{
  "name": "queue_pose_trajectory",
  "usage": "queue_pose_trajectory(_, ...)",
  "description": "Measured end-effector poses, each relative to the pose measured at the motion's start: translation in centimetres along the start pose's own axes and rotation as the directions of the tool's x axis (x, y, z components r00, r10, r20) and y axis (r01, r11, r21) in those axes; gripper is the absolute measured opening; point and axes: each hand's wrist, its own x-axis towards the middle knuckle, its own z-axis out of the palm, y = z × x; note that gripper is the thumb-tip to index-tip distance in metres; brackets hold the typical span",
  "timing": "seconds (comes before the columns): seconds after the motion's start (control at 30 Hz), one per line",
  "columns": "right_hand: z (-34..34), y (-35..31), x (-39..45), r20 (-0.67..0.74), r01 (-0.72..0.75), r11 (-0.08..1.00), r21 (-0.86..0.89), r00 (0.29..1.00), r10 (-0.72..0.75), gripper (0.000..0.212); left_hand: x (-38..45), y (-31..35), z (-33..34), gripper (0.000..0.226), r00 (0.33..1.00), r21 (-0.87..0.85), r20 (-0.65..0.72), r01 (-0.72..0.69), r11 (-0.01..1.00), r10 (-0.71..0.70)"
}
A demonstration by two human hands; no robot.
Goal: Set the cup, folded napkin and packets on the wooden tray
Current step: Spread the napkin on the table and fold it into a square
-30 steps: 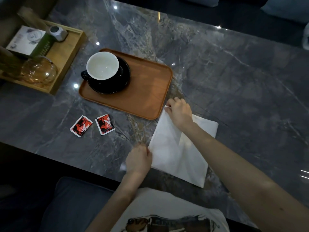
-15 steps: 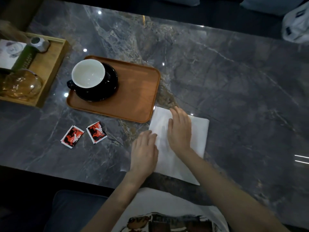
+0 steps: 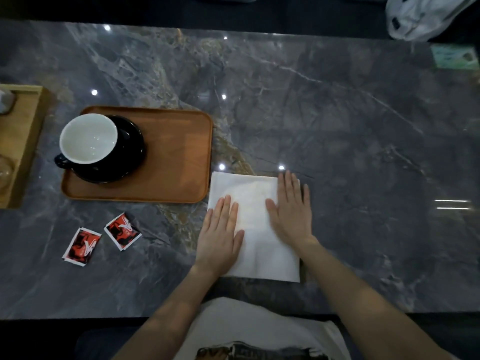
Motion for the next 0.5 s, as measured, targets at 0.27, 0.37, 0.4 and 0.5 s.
queue_pose_trajectory(0.27,0.7,-4.8,-4.4,0.003,0.027,0.994,0.102,1.000,-0.028,0.066,0.0,0.1,0.0,0.058,0.999,-0.002,-0.033,-0.010,1.000,0.009)
queue_pose_trajectory(0.37,1.7,-5.6,-6.6,0.045,0.092,0.991,0.095,0.994,-0.096,0.058,0.0,0.0,0.0,0.058,1.000,0.021,-0.021,-0.021,1.000,0.022)
queue_pose_trajectory(0.4,1.9,-5.1,-6.9,0.065,0.075,0.994,0.085,0.995,-0.080,0.059,0.0,0.0,0.0,0.060,1.000,0.026,-0.019,-0.020,0.999,0.021)
queue_pose_trajectory(0.5,2.0,-2.6,-7.6,0.093,0.032,0.999,0.015,0.995,-0.034,0.062,0.1,0.0,0.1,0.060,0.999,0.042,-0.038,-0.025,0.999,0.027)
